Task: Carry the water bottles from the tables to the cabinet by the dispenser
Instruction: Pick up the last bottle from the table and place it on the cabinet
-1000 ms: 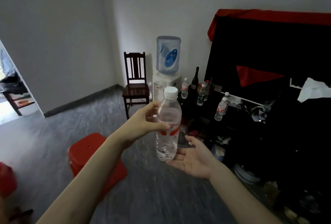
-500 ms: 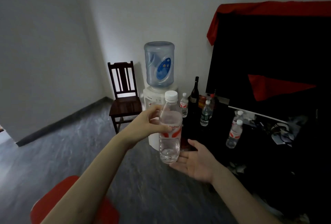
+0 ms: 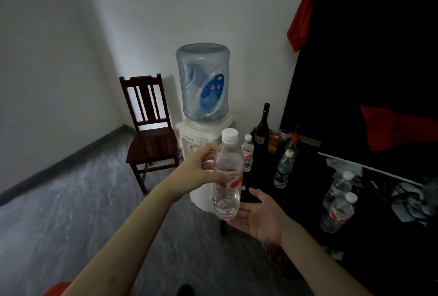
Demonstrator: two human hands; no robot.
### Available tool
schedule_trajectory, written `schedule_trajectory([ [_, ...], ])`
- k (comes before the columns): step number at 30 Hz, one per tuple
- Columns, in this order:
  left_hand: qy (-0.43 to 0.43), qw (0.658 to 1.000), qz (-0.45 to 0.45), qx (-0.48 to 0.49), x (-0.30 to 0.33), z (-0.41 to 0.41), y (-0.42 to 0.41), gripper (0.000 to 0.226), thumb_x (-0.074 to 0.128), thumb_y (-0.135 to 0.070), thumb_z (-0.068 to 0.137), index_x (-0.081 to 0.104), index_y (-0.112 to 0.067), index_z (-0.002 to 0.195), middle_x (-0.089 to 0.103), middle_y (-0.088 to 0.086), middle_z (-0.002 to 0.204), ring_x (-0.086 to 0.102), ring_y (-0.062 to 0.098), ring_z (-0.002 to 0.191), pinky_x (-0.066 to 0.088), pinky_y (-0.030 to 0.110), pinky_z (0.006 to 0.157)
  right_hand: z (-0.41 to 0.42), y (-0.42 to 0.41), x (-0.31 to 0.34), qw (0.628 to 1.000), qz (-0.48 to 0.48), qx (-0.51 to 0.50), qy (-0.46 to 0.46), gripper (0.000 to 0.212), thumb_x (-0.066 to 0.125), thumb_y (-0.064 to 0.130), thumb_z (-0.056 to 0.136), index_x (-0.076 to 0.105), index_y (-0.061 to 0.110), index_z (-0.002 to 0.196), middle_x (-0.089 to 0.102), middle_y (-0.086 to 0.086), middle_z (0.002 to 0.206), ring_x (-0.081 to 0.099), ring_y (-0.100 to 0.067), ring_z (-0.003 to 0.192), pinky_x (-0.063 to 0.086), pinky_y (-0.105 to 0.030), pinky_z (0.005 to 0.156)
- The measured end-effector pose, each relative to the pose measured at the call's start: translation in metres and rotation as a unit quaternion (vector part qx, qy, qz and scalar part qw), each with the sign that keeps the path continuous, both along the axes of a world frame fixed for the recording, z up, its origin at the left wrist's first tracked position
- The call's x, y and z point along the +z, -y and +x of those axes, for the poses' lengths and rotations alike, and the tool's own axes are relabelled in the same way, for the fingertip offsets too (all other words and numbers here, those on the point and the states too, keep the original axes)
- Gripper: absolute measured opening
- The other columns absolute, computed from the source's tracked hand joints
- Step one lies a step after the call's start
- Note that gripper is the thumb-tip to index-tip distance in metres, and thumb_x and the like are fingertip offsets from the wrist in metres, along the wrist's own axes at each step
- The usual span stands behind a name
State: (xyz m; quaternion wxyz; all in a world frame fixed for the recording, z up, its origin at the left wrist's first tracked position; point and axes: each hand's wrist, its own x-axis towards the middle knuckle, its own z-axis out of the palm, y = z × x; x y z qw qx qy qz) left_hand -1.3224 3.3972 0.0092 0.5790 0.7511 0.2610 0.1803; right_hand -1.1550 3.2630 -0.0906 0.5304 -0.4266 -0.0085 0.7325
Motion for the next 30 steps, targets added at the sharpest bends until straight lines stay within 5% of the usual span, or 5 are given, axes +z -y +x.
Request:
schedule_trajectory([
  [7, -0.049, 0.991, 0.054, -0.110, -0.023, 0.085, -0.126, 0.058, 0.088, -0.014, 0.074, 0.058, -0.027, 0.122, 0.071, -0.009, 0.114, 0.070, 0.008, 0.106, 0.058, 0.040, 0.096, 0.057, -0.112, -0.025, 0.996, -0.038, -0.086, -0.013, 0.070, 0.046, 0.049, 0.098, 0.057, -0.014, 0.127, 0.062, -0.032, 0.125, 0.064, -0.041, 0.108, 0.058, -0.045, 0.083],
  [14, -0.053, 0.978, 0.058, -0.194, -0.062, 0.162, -0.229, 0.063, 0.092, -0.026, 0.069, 0.059, -0.034, 0.121, 0.071, -0.013, 0.115, 0.068, 0.006, 0.109, 0.058, 0.040, 0.097, 0.104, -0.198, -0.052, 0.979, -0.093, -0.178, -0.022, 0.068, 0.043, 0.050, 0.100, 0.058, -0.012, 0.124, 0.067, -0.031, 0.117, 0.067, -0.040, 0.102, 0.053, -0.045, 0.093],
  [23, -0.066, 0.971, 0.002, -0.229, -0.161, 0.216, -0.278, 0.067, 0.091, -0.025, 0.068, 0.060, -0.032, 0.127, 0.071, -0.010, 0.118, 0.068, 0.011, 0.113, 0.056, 0.042, 0.099, 0.139, -0.236, -0.128, 0.950, -0.189, -0.242, -0.051, 0.061, 0.042, 0.047, 0.102, 0.058, -0.008, 0.123, 0.069, -0.030, 0.110, 0.067, -0.041, 0.101, 0.058, -0.045, 0.083],
  [30, -0.101, 0.969, 0.009, -0.227, -0.230, 0.236, -0.280, 0.068, 0.090, -0.024, 0.073, 0.057, -0.033, 0.131, 0.067, -0.021, 0.121, 0.064, -0.002, 0.115, 0.056, 0.028, 0.097, 0.170, -0.249, -0.195, 0.932, -0.269, -0.241, 0.015, 0.057, 0.033, 0.045, 0.106, 0.058, -0.001, 0.128, 0.067, -0.024, 0.112, 0.062, -0.035, 0.108, 0.046, -0.046, 0.101],
])
